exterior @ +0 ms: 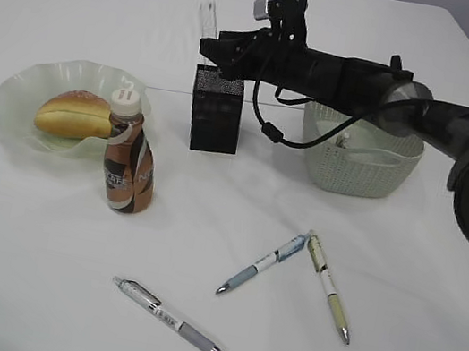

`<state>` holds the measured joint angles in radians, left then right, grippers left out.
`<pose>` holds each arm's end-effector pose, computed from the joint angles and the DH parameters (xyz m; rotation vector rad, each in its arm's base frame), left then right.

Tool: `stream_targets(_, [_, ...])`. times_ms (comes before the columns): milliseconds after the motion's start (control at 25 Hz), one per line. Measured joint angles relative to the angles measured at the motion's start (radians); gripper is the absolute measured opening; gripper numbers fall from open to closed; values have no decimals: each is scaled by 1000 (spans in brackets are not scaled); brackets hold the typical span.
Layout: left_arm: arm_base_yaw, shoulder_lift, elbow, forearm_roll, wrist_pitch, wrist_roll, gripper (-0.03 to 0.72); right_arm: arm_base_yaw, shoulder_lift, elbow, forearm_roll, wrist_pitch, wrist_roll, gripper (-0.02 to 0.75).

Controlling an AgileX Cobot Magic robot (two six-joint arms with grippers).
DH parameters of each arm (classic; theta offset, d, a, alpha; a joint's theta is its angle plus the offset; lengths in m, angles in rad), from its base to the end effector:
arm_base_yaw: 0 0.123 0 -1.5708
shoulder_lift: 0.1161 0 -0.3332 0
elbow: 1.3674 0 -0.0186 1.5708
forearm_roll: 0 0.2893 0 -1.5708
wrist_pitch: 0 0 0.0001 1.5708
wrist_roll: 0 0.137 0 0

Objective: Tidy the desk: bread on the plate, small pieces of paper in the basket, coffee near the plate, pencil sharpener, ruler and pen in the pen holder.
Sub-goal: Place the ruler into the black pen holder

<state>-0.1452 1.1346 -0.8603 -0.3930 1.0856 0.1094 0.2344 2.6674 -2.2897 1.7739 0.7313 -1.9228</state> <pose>0.2157 -0.0785 0.2819 0.1710 2.7993 -0.5392 0.6576 0.2492 0.1633 -0.7868 1.5121 0.7106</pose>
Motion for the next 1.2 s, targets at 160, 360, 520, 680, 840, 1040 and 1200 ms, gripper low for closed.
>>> stream_targets(160, [0,0,0,0,0,0,313,0,0,0,0,-4,13,382])
stream_targets(360, [0,0,0,0,-2,0,310,0,-28,0,-32,-25,130,388])
stream_targets(520, [0,0,0,-1,-2,0,309,0,-107,0,-289,-50,360,388])
stream_targets(680, [0,0,0,-1,-2,0,309,0,-198,0,-662,-31,735,388])
stream_targets(840, [0,0,0,-1,-4,0,309,18,-301,0,-997,68,1053,388])
stream_targets(1040, [0,0,0,-1,-6,0,308,97,-429,0,-1411,183,1407,388])
stream_targets(1200, [0,0,0,-1,-19,0,307,170,-471,-1,-1629,372,1623,388])
